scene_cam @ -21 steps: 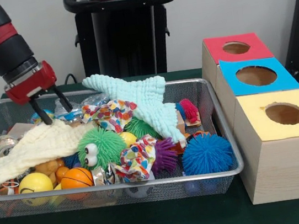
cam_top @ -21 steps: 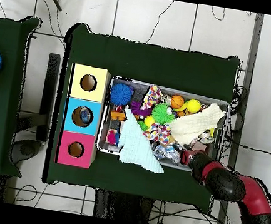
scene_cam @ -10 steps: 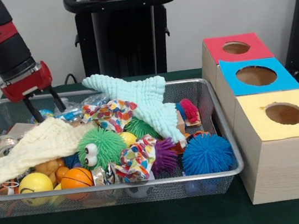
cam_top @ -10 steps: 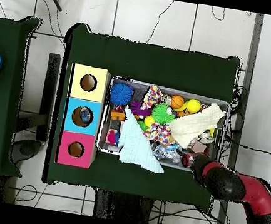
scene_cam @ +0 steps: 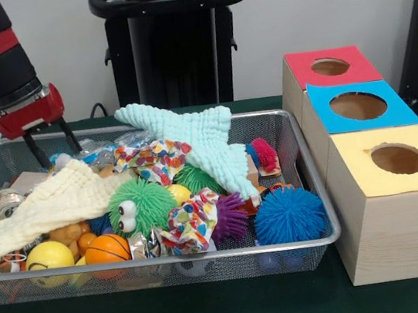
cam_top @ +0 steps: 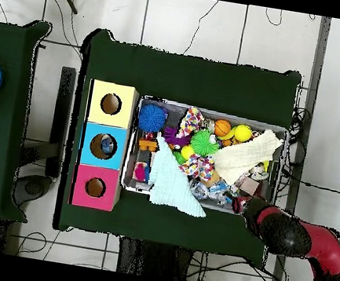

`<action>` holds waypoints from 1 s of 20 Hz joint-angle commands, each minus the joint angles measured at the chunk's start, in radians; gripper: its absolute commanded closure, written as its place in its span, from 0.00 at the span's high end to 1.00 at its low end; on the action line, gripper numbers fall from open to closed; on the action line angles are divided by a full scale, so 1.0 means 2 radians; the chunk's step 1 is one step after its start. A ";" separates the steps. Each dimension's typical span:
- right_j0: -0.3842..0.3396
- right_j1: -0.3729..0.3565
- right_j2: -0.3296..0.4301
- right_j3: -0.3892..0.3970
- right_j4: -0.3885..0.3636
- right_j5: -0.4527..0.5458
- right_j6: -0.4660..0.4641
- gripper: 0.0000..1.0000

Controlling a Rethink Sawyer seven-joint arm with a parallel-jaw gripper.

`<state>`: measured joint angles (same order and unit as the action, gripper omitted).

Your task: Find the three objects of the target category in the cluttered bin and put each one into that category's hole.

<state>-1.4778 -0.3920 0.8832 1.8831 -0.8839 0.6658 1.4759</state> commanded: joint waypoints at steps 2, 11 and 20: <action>-0.009 0.026 -0.018 -0.013 0.003 -0.011 -0.065 1.00; -0.035 0.061 -0.014 0.001 0.005 -0.033 -0.068 1.00; -0.059 0.102 0.003 0.006 0.041 -0.013 -0.102 1.00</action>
<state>-1.5866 -0.2854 0.8949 1.8936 -0.8154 0.6075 1.4759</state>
